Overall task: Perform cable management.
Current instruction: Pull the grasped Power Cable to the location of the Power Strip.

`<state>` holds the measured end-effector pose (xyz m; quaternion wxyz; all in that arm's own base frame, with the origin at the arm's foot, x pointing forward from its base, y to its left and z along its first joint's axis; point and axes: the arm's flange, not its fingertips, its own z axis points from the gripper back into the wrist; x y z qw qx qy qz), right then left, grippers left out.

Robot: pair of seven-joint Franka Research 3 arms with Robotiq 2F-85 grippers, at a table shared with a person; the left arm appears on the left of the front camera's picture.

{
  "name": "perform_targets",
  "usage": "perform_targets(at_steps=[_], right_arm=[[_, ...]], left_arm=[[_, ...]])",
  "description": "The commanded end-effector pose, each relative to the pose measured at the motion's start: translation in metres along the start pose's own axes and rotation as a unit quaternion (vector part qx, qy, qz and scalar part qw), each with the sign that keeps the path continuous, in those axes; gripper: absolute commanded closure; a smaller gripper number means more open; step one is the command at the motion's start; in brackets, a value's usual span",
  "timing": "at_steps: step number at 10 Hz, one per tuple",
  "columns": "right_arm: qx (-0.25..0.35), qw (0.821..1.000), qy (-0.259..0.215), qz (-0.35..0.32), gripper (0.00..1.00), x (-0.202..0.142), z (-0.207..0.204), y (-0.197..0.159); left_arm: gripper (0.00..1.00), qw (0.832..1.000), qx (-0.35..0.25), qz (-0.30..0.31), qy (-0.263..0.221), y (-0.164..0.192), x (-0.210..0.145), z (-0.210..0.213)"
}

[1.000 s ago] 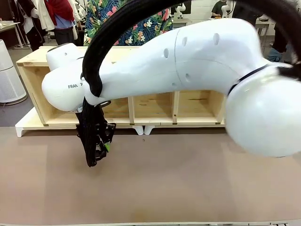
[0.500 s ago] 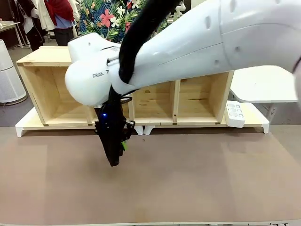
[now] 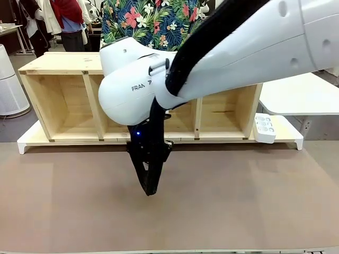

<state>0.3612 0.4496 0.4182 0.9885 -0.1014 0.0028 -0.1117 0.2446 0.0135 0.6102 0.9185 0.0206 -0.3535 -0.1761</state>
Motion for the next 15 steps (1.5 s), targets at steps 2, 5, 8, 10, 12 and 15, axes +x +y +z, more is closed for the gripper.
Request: perform_targets(at_steps=[2, 5, 8, 10, 12, 15], right_arm=[[0.014, 0.999, 0.002, -0.049, 0.85, -0.007, -0.007, -0.038], [0.023, 0.998, -0.002, -0.058, 0.85, -0.004, -0.006, -0.046], [0.011, 0.999, -0.007, -0.044, 0.85, 0.005, -0.001, -0.041], [0.011, 0.999, -0.007, -0.044, 0.85, 0.005, -0.001, -0.041], [0.011, 0.999, -0.007, -0.044, 0.85, 0.005, -0.001, -0.041], [0.000, 0.999, -0.014, -0.030, 0.85, -0.004, -0.001, -0.032]], left_arm=[[0.00, 1.000, 0.000, 0.000, 0.002, 0.000, 0.000, 0.000], [0.00, 1.000, 0.000, 0.000, 0.002, 0.000, 0.000, 0.000], [0.00, 1.000, 0.000, 0.000, 0.002, 0.000, 0.000, 0.000], [0.00, 1.000, 0.000, 0.000, 0.002, 0.000, 0.000, 0.000], [0.00, 1.000, 0.000, 0.000, 0.002, 0.000, 0.000, 0.000], [0.00, 1.000, 0.000, 0.000, 0.002, 0.000, 0.000, 0.000]])
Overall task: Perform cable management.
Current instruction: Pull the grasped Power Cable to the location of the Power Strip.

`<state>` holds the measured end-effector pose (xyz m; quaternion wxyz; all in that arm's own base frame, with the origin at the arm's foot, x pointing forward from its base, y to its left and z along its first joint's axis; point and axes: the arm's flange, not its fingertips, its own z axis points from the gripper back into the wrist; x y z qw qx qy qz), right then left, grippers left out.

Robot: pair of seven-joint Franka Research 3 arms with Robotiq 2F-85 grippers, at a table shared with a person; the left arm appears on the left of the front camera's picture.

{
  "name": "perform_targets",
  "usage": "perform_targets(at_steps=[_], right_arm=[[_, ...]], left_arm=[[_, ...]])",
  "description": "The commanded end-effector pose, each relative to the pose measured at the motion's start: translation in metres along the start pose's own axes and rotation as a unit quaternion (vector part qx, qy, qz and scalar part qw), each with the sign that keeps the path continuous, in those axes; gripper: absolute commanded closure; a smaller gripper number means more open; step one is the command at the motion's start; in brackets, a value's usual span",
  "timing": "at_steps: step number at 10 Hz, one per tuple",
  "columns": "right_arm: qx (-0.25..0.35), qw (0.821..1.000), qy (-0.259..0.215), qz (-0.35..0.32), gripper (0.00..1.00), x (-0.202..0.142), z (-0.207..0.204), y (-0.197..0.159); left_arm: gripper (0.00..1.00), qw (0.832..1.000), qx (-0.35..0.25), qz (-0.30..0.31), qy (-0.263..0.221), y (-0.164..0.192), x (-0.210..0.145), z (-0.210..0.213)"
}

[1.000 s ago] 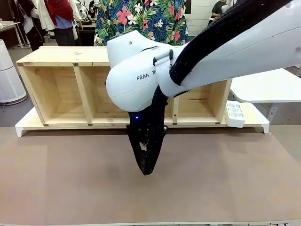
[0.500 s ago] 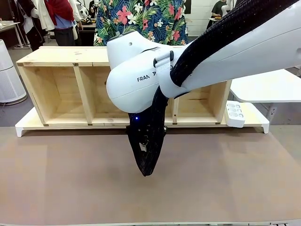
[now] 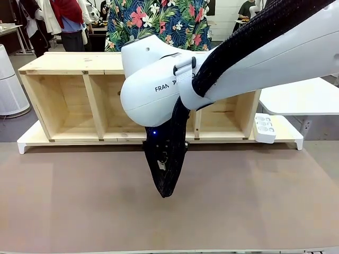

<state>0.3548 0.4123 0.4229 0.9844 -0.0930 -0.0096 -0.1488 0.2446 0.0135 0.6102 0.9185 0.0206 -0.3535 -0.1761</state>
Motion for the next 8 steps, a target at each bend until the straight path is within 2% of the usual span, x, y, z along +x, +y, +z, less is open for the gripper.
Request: perform_targets(at_steps=[1, 5, 8], right_arm=[[-0.020, 1.000, -0.009, 0.014, 0.85, -0.017, 0.000, 0.003], [-0.045, 0.999, -0.021, 0.001, 0.85, -0.047, -0.009, -0.047], [-0.036, 0.998, -0.017, -0.043, 0.85, -0.056, -0.011, -0.113]], left_arm=[[0.00, 1.000, 0.000, 0.000, 0.002, 0.000, 0.000, 0.000], [0.00, 1.000, 0.000, 0.000, 0.002, 0.000, 0.000, 0.000], [0.00, 1.000, 0.000, 0.000, 0.002, 0.000, 0.000, 0.000]])
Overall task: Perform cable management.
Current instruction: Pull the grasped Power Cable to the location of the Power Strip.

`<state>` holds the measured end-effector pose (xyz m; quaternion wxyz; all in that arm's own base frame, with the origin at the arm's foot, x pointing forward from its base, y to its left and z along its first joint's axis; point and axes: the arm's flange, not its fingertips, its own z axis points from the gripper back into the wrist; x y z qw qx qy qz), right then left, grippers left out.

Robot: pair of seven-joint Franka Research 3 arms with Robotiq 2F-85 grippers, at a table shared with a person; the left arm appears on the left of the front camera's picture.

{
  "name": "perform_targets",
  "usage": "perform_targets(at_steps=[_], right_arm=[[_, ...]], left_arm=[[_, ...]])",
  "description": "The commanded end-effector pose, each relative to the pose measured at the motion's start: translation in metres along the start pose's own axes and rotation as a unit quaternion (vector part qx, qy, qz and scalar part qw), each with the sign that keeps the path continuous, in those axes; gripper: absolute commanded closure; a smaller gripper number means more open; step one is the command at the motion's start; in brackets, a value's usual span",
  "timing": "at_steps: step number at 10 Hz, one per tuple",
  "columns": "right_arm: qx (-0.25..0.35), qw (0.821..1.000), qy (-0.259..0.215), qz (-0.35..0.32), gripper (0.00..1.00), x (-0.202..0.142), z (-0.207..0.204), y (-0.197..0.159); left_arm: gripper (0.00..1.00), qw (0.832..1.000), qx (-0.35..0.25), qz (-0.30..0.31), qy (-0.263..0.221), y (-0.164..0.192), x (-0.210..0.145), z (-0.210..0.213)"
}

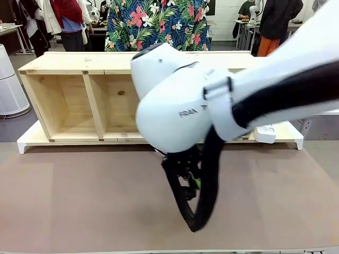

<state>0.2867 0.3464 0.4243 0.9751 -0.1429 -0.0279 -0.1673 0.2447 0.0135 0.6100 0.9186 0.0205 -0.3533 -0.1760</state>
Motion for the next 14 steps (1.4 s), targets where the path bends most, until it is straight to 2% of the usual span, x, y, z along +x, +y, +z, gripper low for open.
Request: perform_targets(at_steps=[1, 7, 10, 14], right_arm=[[0.019, 0.999, 0.008, -0.042, 0.85, -0.010, -0.003, -0.051], [0.023, 0.990, 0.012, -0.139, 0.85, -0.010, -0.013, -0.138], [0.029, 0.981, 0.028, -0.191, 0.85, 0.012, -0.022, -0.166], [0.029, 0.972, 0.044, -0.228, 0.85, 0.045, -0.029, -0.188]], left_arm=[[0.00, 1.000, 0.000, 0.000, 0.001, 0.000, 0.000, 0.000], [0.00, 1.000, 0.000, 0.000, 0.001, 0.000, 0.000, 0.000], [0.00, 1.000, 0.000, 0.000, 0.001, 0.000, 0.000, 0.000], [0.00, 1.000, 0.000, 0.000, 0.001, 0.000, 0.000, 0.000]])
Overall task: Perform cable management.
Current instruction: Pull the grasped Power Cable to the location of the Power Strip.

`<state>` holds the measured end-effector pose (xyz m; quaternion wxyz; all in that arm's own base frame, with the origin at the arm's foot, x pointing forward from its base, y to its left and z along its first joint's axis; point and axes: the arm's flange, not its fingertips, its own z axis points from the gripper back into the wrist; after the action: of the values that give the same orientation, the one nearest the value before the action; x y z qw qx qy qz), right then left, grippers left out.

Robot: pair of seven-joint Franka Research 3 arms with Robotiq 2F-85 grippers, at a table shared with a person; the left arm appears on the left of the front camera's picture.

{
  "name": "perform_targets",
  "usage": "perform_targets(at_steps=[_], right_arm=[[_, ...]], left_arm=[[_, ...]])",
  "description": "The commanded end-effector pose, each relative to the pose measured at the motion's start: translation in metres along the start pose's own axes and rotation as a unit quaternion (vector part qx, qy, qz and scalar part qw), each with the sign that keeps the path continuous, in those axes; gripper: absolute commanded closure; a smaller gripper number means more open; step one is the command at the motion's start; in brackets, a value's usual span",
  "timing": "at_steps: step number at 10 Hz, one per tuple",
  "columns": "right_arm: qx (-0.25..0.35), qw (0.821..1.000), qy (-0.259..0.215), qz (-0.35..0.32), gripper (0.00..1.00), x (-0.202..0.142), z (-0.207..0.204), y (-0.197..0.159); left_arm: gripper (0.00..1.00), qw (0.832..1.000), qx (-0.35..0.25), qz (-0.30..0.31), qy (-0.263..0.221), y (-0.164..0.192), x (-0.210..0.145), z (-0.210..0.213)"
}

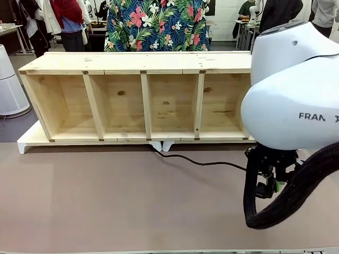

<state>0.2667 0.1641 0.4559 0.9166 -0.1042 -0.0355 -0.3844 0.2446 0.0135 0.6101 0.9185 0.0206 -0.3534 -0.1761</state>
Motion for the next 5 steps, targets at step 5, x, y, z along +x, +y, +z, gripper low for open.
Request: perform_targets(at_steps=[5], right_arm=[[0.011, 0.999, 0.005, -0.049, 0.85, 0.052, 0.000, -0.012]], left_arm=[[0.00, 1.000, 0.000, 0.000, 0.001, 0.000, 0.000, 0.000]])
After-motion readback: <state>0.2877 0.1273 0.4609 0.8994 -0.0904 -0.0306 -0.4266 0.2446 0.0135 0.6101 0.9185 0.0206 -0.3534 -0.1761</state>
